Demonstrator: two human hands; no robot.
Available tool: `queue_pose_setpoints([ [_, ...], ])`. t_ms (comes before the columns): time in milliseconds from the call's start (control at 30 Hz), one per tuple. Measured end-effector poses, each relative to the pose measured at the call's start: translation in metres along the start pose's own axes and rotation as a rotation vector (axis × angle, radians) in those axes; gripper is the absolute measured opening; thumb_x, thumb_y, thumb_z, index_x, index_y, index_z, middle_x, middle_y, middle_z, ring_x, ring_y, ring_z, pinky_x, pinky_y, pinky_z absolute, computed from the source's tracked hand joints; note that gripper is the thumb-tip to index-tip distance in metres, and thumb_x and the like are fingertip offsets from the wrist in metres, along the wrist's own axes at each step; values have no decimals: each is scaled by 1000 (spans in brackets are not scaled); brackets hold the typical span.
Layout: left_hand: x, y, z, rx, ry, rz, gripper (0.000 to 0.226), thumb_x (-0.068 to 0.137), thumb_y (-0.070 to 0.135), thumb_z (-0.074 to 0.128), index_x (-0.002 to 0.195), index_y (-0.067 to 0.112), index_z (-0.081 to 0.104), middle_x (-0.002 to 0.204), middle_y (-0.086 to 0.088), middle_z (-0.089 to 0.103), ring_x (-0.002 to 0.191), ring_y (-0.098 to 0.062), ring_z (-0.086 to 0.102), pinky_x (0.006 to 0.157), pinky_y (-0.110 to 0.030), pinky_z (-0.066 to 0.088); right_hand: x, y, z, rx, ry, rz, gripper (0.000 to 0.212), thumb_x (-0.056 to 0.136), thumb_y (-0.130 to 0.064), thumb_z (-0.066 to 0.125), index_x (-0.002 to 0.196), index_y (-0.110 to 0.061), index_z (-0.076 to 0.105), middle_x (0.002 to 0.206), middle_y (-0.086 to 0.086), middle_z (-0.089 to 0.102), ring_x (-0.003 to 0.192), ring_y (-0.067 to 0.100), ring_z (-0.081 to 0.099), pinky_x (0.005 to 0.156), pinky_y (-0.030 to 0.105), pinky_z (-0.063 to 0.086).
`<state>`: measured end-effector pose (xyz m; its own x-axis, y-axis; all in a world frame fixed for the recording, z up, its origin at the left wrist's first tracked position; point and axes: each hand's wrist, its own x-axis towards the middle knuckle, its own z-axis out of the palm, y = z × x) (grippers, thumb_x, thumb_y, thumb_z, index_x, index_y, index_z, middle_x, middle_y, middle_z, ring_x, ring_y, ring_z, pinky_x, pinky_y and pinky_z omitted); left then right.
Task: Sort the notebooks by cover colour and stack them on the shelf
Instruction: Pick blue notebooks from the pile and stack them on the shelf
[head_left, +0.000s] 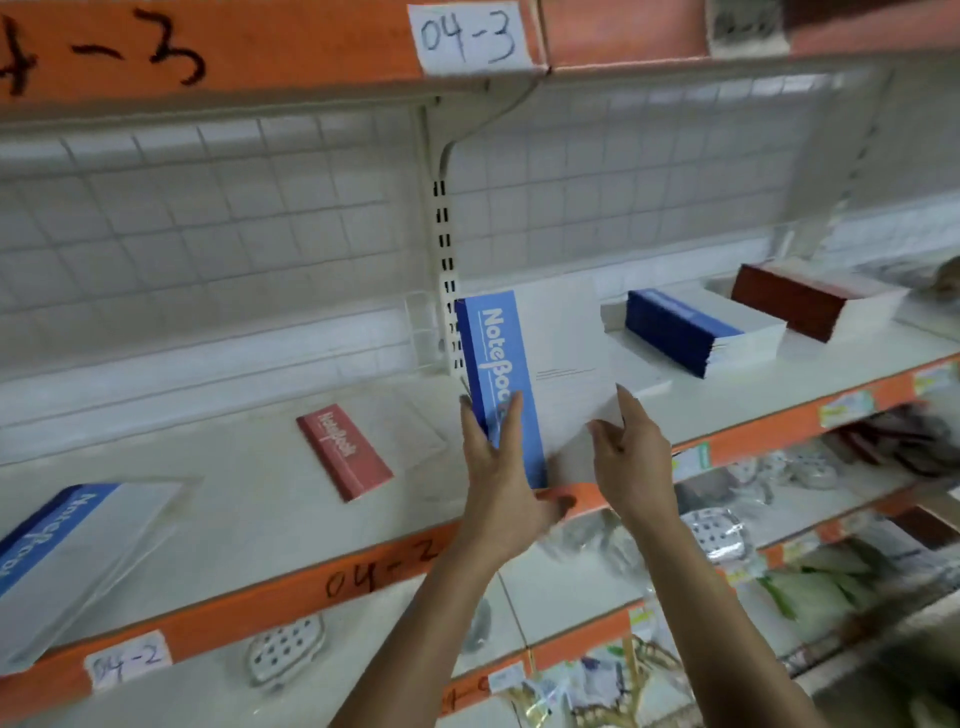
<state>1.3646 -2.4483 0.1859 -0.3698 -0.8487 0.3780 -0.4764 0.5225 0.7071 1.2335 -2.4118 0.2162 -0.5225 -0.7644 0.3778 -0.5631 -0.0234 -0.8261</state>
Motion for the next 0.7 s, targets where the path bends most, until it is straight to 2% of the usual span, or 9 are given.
queue_pose_setpoints([
  [100, 7, 30, 47, 83, -7, 51, 111, 73, 25, 80, 148, 37, -1, 151, -12, -31, 147, -29, -7, 118, -35, 18, 16, 32, -46, -3, 0, 5, 46, 90, 0, 49, 135, -8, 44, 108, 12, 67, 97, 30, 61, 67, 17, 32],
  [200, 16, 60, 87, 68, 20, 33, 96, 78, 13, 74, 150, 30, 13, 154, -16, -19, 146, -31, 6, 116, -32, 22, 28, 56, -87, 36, -35, 27, 51, 91, -1, 48, 138, -6, 32, 103, 9, 62, 94, 25, 58, 66, 18, 31],
  [267, 22, 77, 108, 33, 16, 18, 93, 76, 11, 76, 149, 25, 20, 154, -13, -5, 143, -27, 19, 113, -24, 24, 36, 70, -112, 36, -52, 11, 48, 87, 2, 51, 132, -5, 36, 106, 3, 55, 96, 21, 54, 67, 16, 31],
  [333, 28, 93, 125, 8, -4, -9, 93, 75, 13, 77, 149, 24, 22, 152, -9, 2, 139, -23, 27, 108, -15, 23, 46, 82, -132, -3, -64, -15, 50, 80, 3, 55, 128, -5, 43, 114, 7, 53, 106, 24, 53, 74, 14, 34],
  [433, 43, 112, 146, -3, -23, -36, 92, 76, 15, 77, 149, 24, 22, 152, -6, 2, 140, -21, 25, 106, -14, 21, 60, 95, -155, -84, -128, -25, 74, 78, 5, 61, 143, 0, 25, 133, 17, 38, 123, 27, 39, 83, 1, 21],
  [500, 56, 120, 157, 15, -13, -35, 91, 76, 17, 77, 149, 23, 23, 152, -6, 5, 140, -19, 23, 104, -11, 18, 71, 101, -166, -127, -173, -57, 85, 76, 3, 67, 145, 2, 18, 140, 18, 29, 130, 27, 33, 86, -3, 14],
  [567, 72, 125, 165, 30, -5, -24, 89, 75, 19, 77, 148, 21, 26, 151, -6, 9, 139, -19, 25, 102, -9, 18, 85, 109, -171, -191, -231, -109, 93, 73, -7, 74, 145, 4, 15, 147, 19, 20, 137, 28, 23, 97, 1, 12],
  [633, 90, 130, 173, 37, -24, -42, 88, 75, 18, 77, 148, 21, 28, 150, -6, 11, 138, -19, 28, 102, -10, 20, 101, 118, -175, -275, -294, -126, 102, 74, -18, 76, 147, 2, 7, 154, 19, 4, 144, 28, 8, 111, 17, 9],
  [700, 108, 132, 181, 39, -35, -56, 91, 73, 17, 79, 148, 23, 27, 150, -5, 12, 137, -18, 30, 102, -11, 22, 121, 127, -176, -330, -309, -138, 104, 77, -22, 75, 148, -2, 2, 156, 17, -4, 145, 27, 0, 115, 24, 6],
])
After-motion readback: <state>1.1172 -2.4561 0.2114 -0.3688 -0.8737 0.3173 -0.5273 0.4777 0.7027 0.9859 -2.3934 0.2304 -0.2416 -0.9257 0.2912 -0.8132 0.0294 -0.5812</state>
